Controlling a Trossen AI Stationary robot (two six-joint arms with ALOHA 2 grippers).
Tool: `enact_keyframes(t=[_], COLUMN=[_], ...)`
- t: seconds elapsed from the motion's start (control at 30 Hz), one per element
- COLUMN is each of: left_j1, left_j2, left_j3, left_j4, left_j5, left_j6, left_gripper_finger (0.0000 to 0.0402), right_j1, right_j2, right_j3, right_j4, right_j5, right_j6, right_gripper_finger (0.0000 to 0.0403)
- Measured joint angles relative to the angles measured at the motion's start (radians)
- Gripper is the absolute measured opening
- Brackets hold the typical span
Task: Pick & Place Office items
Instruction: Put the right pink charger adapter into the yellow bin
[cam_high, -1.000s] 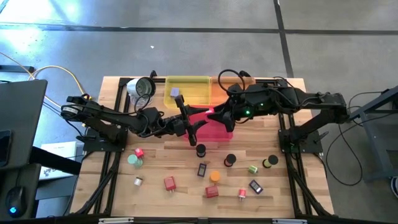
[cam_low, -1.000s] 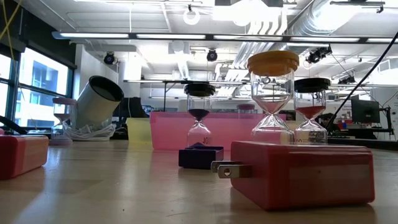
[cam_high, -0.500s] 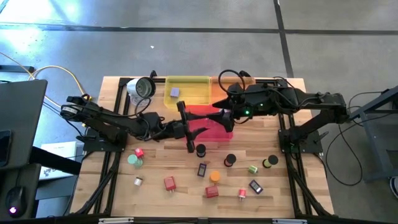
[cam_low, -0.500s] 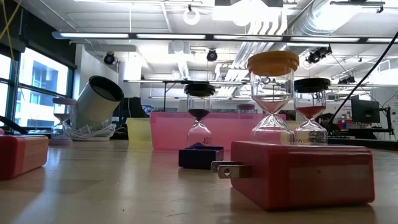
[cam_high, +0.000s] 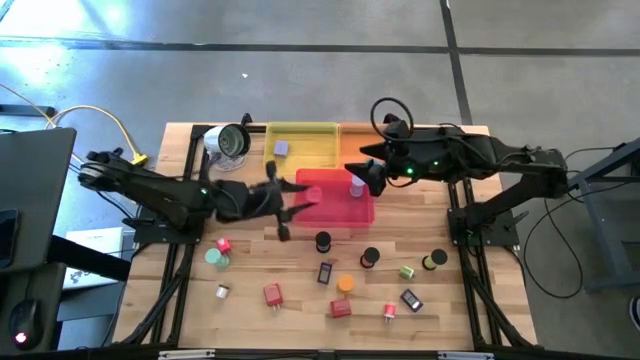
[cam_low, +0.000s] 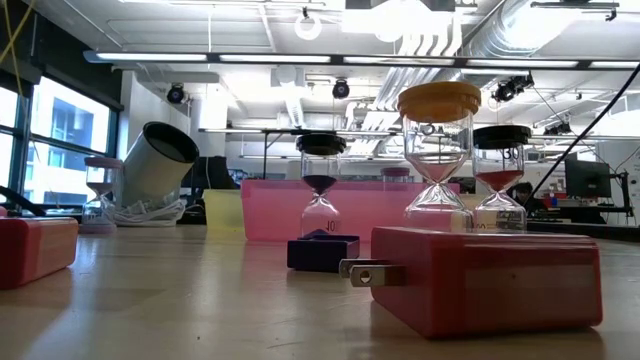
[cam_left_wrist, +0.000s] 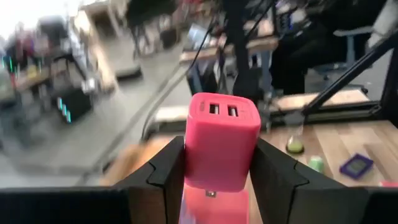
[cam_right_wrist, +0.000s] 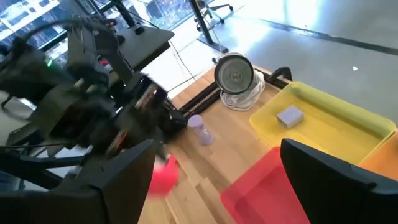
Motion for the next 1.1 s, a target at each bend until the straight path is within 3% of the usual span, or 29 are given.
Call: enact_keyframes(t=[0.2, 0.37, 0.43, 0.6, 0.77, 0.97, 1.1], left_j1=[0.102, 0.247, 0.306, 0.452, 0.605, 0.741, 0.788], left_j2=[-0.151, -0.195, -0.187, -0.118, -0.003, 0.190, 0.311], left_j3=[0.000, 0.000, 0.000, 0.010, 0.129, 0.329, 0.412], left_j4=[-0.367, -0.527, -0.571, -0.590, -0.717, -0.926, -0.996], left_j5=[-0.001, 0.006, 0.059, 0.223, 0.369, 0.504, 0.537], left_j6=[-0.269, -0.422, -0.447, -0.466, -0.469, -0.265, -0.140], left_gripper_finger=[0.0135, 0.0135, 0.0135, 0.0135, 0.0135, 0.0135, 0.0135], right_j1=[0.036, 0.037, 0.031, -0.003, -0.067, -0.158, -0.197], right_j2=[-0.001, 0.007, 0.009, 0.008, 0.008, 0.008, 0.008], right_j3=[0.000, 0.000, -0.001, -0.002, -0.002, -0.002, -0.002], right_j4=[-0.042, -0.062, -0.062, -0.061, -0.051, -0.064, -0.067], right_j5=[0.021, 0.090, 0.097, 0.069, 0.034, -0.067, -0.085], right_j6=[0.005, 0.005, 0.005, -0.029, -0.099, -0.187, -0.227], right_gripper_finger=[0.0335, 0.0335, 0.0335, 0.0335, 0.0335, 0.0335, 0.0335])
